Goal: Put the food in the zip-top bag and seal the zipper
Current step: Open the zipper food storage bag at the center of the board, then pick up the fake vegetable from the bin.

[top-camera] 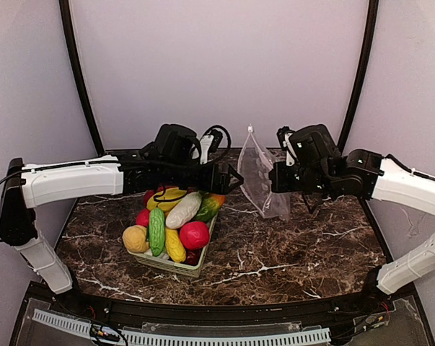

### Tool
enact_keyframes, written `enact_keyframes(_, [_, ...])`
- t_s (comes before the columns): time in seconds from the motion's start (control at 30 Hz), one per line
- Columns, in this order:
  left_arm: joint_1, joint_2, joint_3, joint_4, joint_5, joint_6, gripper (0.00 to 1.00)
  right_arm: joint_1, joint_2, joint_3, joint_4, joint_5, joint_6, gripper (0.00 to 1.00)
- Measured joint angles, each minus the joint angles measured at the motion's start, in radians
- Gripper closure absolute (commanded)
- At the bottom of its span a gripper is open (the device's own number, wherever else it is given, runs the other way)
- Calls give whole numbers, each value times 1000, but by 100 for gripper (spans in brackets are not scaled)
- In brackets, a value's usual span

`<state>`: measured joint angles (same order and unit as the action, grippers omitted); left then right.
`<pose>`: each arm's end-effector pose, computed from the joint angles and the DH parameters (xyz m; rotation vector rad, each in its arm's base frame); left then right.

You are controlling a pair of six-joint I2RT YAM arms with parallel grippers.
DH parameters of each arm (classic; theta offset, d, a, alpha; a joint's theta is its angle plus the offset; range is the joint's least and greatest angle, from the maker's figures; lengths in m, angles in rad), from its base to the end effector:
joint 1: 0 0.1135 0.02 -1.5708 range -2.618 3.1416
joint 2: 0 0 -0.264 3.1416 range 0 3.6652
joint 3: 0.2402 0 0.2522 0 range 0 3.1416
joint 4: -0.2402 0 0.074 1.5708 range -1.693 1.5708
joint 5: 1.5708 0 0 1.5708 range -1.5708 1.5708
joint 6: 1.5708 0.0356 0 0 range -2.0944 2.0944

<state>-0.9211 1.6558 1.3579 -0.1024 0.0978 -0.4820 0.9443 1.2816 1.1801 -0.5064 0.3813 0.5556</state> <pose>0.2362 -0.3166 0.3194 0.5266 2.0454 -0.9818 0.1763 0.2210 0.3403 -0.2029 2.1559 0.4630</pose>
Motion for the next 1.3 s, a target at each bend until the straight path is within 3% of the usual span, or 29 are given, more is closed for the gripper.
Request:
enact_keyframes(0.33, [104,-225,-100,-145,68,18,2,0,56,33,-23,0,5,100])
enact_keyframes(0.8, [380,-331,-206,-368,198,143,1,-7,75,53,-26,-13,4,100])
enact_keyframes(1.07, [414,-358,-262,-449,270,213,1,-8,75,53,-26,-22,7,100])
enact_keyframes(1.3, [414,-443,-308,-479,249,204,5,-8,75,53,-26,-30,8,100])
